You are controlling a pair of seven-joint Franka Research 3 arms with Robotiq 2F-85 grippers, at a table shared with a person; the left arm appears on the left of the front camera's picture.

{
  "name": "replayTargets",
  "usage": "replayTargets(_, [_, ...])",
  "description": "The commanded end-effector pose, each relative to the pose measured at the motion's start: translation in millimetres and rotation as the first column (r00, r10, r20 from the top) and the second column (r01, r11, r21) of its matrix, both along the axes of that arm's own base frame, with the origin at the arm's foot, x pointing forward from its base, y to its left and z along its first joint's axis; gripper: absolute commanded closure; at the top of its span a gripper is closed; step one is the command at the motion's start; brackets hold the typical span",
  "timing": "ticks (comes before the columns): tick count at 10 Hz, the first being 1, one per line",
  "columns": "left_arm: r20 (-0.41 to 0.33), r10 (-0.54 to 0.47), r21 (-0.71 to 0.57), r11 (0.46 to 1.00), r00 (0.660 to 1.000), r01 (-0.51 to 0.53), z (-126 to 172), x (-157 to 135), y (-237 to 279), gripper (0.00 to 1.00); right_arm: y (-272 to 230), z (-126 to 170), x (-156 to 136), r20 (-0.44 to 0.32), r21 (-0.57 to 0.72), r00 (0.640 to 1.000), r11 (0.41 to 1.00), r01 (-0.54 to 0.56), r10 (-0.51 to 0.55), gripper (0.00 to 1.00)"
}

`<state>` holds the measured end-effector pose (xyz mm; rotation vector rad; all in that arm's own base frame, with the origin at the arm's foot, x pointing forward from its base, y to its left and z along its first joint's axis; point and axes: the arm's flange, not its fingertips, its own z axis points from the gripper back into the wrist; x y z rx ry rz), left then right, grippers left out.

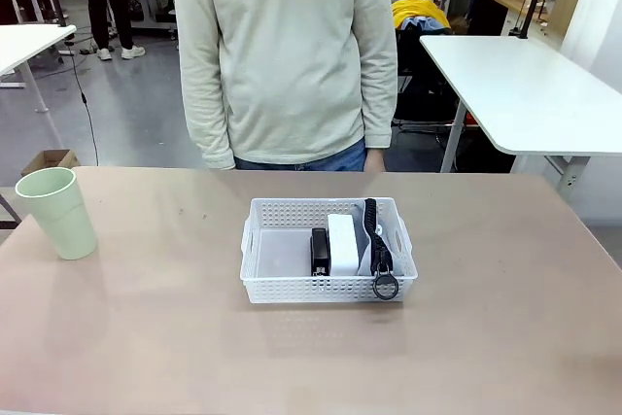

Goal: Efficiently arrange items inside the basket to fit them all.
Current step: Pick up the Reusable plastic cup and place it inside the Organizing basket.

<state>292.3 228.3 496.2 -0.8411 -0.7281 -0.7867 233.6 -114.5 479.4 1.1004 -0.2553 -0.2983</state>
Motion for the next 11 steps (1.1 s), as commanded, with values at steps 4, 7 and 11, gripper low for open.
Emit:
replayTargets(4, [0.321, -0.055, 0.564, 0.813, 0.946, -0.144, -70, -2, 19, 0.0, -1, -2, 0, 0.019, -0.012, 1.0, 1.0, -0.013, 0.013, 0.0])
replayTargets(7, [0.267, -0.121, 0.514, 0.857, 0.956, -0.035, -57, 5, 37, 0.0, -1, -2, 0, 0.019, -0.012, 1.0, 1.0, -0.013, 0.013, 0.0])
replayTargets(11, [0.401, -0.172, 0.528, 0.846, 0.9, -0.074, -83, 15, 16, 0.0, -1, -2, 0, 0.019, -0.012, 1.0, 1.0, -0.013, 0.013, 0.0])
